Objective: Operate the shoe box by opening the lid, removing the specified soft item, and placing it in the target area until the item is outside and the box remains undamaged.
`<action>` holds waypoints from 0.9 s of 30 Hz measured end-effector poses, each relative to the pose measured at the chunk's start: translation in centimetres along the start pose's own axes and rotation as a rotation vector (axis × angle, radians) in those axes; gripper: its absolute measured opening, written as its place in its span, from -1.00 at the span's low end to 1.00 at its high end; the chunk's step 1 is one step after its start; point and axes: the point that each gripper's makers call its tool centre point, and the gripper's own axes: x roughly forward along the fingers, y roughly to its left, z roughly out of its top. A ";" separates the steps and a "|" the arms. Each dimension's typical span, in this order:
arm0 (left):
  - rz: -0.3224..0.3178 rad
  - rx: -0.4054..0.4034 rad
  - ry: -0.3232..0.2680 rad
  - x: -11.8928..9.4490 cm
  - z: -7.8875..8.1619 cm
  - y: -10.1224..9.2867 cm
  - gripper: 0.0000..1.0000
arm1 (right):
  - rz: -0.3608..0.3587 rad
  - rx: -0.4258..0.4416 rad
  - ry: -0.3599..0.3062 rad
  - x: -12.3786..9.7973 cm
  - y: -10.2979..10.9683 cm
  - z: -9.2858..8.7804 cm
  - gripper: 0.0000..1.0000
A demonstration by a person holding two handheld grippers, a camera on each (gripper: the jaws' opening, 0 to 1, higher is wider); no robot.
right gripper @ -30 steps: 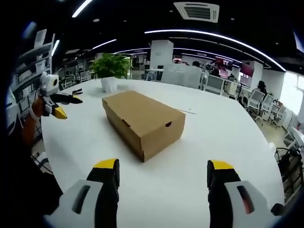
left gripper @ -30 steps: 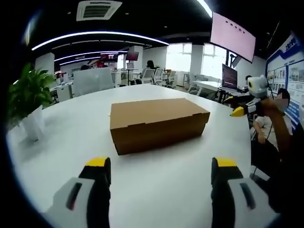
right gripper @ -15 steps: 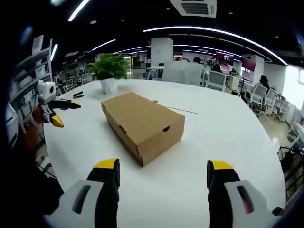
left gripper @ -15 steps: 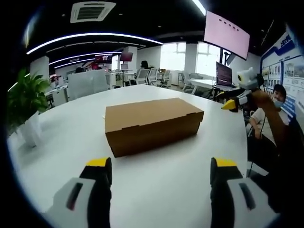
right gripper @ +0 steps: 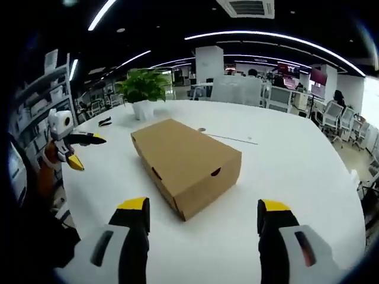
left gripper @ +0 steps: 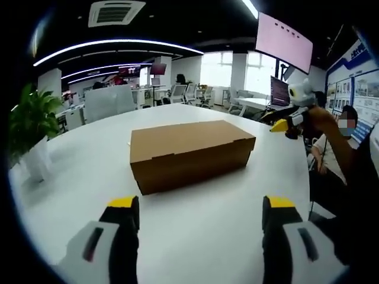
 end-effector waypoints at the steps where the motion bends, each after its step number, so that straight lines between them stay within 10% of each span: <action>1: -0.004 0.007 0.002 0.1 -0.1 -0.2 0.72 | 0.011 0.018 -0.014 0.3 -0.2 0.4 0.50; 8: -0.005 -0.002 0.008 0.2 -0.8 -0.4 0.70 | 0.075 0.116 -0.032 1.4 -0.2 1.3 0.48; 17: 0.025 0.001 0.046 0.4 -1.8 0.1 0.65 | 0.059 0.072 0.015 3.4 -0.9 1.4 0.47; 27: 0.087 -0.031 -0.046 1.2 0.2 1.7 0.57 | 0.011 -0.026 0.058 4.2 -1.7 0.6 0.49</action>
